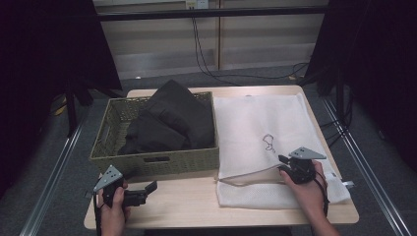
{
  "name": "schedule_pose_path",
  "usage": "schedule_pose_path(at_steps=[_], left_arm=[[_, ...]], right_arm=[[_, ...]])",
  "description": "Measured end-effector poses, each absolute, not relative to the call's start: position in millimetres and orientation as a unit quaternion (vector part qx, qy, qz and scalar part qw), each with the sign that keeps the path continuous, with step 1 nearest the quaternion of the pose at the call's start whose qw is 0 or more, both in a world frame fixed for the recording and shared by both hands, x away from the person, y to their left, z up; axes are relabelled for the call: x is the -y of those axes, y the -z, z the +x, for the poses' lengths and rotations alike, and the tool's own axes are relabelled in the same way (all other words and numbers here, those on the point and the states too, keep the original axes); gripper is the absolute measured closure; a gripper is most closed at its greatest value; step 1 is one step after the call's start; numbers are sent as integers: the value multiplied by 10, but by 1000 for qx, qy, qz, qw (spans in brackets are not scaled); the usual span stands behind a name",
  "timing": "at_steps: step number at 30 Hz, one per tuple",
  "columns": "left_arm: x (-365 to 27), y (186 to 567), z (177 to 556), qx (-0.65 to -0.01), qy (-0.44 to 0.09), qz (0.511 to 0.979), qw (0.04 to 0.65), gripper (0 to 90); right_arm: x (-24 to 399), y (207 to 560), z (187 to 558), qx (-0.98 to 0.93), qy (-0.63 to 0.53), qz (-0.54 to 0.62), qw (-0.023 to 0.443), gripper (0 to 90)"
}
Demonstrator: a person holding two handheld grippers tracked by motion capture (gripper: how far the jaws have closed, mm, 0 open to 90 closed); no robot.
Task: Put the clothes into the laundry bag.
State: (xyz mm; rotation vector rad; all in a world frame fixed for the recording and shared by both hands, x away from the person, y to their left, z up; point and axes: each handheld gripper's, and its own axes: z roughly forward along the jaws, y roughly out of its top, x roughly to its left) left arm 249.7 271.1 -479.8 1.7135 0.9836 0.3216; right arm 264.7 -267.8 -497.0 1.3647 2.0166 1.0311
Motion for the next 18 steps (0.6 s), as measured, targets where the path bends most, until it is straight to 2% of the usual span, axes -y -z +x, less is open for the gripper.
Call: schedule_pose_path(at_steps=[4,9,13,14,15,18], left_arm=[[-2719,4793,2492,-413,-138,722,538,0],[-2713,4779,2481,-411,-139,722,539,0],[-2700,4784,2484,-411,-136,723,539,0],[-2687,4786,2487,-409,-134,723,540,0],[-2687,4786,2487,-409,-134,723,540,0],[-2667,4786,2488,-408,-134,725,539,0]], right_arm=[[2693,4938,2607,-754,-379,484,230,892],[2676,4741,2477,-762,-390,473,208,896],[2676,4735,2422,-765,-398,469,192,879],[2711,4771,2423,-766,-421,455,174,808],[2721,4794,2428,-765,-421,454,178,777],[2746,4866,2449,-757,-425,463,179,735]])
